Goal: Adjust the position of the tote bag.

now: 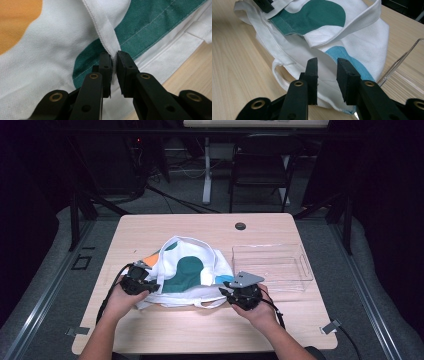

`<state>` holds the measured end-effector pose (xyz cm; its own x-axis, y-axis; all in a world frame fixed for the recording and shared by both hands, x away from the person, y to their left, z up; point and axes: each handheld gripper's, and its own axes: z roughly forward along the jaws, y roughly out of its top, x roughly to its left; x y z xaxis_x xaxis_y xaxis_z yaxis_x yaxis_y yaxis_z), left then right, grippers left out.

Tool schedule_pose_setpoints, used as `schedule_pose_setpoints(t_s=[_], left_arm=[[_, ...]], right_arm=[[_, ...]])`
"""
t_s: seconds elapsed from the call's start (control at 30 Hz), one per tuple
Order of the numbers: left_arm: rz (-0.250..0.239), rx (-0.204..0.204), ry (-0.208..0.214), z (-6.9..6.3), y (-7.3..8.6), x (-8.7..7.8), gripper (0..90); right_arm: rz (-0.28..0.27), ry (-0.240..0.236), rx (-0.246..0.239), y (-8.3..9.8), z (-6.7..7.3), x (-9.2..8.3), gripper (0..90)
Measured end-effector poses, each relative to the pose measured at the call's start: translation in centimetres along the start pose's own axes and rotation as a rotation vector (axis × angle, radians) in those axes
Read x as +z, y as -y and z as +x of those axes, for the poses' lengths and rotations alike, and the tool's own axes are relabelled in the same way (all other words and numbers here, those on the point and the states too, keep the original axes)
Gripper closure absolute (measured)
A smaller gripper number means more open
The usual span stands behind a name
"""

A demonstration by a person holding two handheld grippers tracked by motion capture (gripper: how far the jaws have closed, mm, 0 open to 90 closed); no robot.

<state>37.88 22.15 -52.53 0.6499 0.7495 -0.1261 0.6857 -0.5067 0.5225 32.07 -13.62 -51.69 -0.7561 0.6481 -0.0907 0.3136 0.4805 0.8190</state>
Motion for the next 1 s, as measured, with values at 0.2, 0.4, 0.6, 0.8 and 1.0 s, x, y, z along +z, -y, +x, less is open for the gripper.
schedule_pose_setpoints(t_s=[0.2,0.4,0.6,0.8,1.0], left_arm=[[-0.001,0.015,0.016,-0.24,-0.09,-0.11,82.7],[0.004,0.027,0.027,-0.41,-0.14,0.06,81.2],[0.008,0.041,0.019,-0.67,-0.18,0.29,81.5],[0.021,0.059,0.016,-0.74,-0.22,0.29,83.7],[0.019,0.060,0.010,-0.78,-0.25,0.21,86.0]], right_arm=[[0.000,-0.001,0.000,0.02,0.05,0.06,70.8],[-0.001,-0.002,-0.002,0.03,0.05,0.08,70.8],[-0.006,-0.005,-0.002,0.05,0.07,0.12,70.8],[-0.002,-0.007,-0.008,0.04,0.14,0.15,70.7],[-0.001,-0.009,-0.008,0.06,0.14,0.17,70.8]])
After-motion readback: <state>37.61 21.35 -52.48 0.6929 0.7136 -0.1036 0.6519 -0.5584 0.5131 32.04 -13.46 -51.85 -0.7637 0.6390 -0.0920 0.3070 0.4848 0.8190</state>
